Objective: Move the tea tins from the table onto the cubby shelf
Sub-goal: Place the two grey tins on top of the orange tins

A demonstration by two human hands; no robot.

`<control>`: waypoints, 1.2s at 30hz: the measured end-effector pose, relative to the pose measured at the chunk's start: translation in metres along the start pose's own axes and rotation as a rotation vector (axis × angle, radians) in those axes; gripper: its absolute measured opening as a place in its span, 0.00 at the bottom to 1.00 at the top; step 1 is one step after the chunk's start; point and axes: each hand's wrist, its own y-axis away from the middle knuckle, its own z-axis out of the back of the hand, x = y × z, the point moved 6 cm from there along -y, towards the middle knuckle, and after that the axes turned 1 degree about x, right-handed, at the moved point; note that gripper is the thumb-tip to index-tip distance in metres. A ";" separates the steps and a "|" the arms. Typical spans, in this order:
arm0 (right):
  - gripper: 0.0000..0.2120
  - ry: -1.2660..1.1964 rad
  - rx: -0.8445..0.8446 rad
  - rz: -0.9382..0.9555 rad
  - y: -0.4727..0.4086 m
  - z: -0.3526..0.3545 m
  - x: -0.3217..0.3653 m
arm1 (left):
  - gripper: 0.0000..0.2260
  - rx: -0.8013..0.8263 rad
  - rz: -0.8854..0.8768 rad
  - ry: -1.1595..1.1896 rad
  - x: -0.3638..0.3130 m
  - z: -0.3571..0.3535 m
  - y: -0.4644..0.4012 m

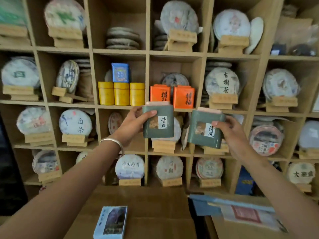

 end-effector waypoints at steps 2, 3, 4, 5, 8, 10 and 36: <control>0.16 -0.007 0.001 0.041 -0.046 -0.011 0.013 | 0.29 -0.030 -0.054 -0.017 -0.019 -0.003 -0.048; 0.16 0.000 0.000 0.056 -0.066 -0.016 0.018 | 0.26 -0.045 -0.087 -0.029 -0.029 -0.004 -0.070; 0.15 0.011 -0.002 0.072 -0.086 -0.021 0.021 | 0.23 -0.056 -0.118 -0.036 -0.038 -0.005 -0.092; 0.11 0.019 -0.006 0.090 -0.104 -0.026 0.024 | 0.20 -0.055 -0.142 -0.041 -0.047 -0.006 -0.112; 0.05 0.050 -0.003 0.133 -0.156 -0.046 0.035 | 0.16 0.005 -0.203 -0.066 -0.070 -0.008 -0.166; 0.10 0.049 0.000 0.136 -0.185 -0.061 0.045 | 0.23 0.024 -0.222 -0.080 -0.079 -0.006 -0.200; 0.22 0.027 -0.006 0.154 -0.335 -0.103 0.024 | 0.22 0.118 -0.285 -0.094 -0.040 -0.018 -0.339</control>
